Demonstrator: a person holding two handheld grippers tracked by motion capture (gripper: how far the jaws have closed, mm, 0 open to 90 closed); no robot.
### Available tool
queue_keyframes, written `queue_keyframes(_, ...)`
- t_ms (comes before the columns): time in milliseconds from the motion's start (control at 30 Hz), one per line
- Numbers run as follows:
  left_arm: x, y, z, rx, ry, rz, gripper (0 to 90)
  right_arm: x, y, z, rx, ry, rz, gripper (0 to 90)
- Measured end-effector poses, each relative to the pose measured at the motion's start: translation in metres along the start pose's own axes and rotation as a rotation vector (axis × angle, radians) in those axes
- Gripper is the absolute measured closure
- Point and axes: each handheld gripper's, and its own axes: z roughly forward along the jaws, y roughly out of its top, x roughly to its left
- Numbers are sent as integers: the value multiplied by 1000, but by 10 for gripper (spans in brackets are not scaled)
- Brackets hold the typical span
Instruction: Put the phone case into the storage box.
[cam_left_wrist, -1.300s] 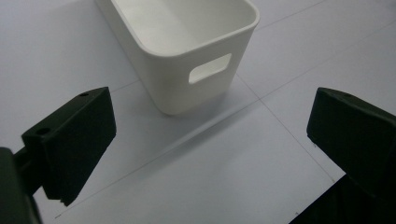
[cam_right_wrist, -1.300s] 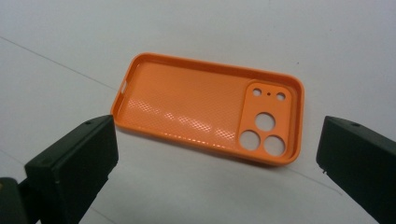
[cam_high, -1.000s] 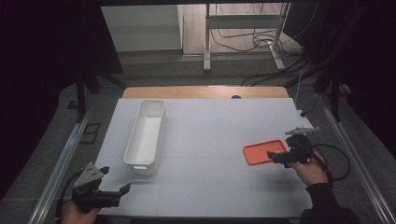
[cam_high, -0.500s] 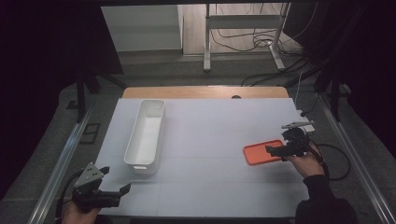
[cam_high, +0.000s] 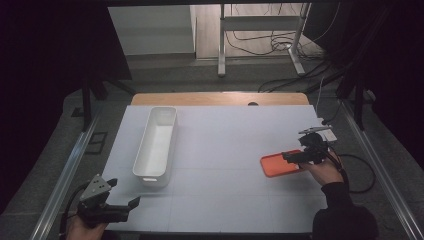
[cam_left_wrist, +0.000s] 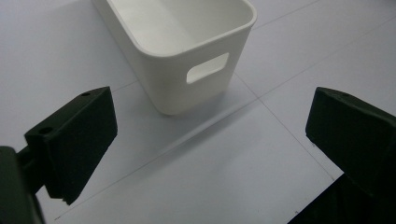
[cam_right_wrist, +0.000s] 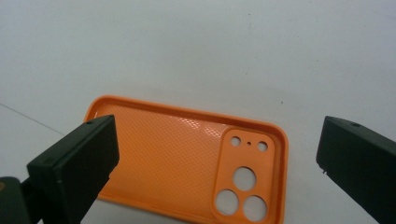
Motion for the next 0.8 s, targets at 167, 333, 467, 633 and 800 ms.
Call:
queue_keyframes(167, 0, 0, 0, 0, -1, 3, 30, -1, 1, 0, 9, 0, 16, 53)
queue_keyframes(333, 0, 0, 0, 0, -2, 4, 30, -5, 1, -1, 35, 0, 23, 397)
queue_keyframes(467, 0, 0, 0, 1, -2, 8, 31, -5, 0, 0, 51, 15, 1, 608)
queue_keyframes(633, -1, 0, 0, 1, -2, 10, 32, -5, -2, 6, 97, 9, -31, 755)
queue_keyframes(800, -1, 0, 0, 2, -4, 11, 32, -12, -6, 13, 131, 22, -28, 888)
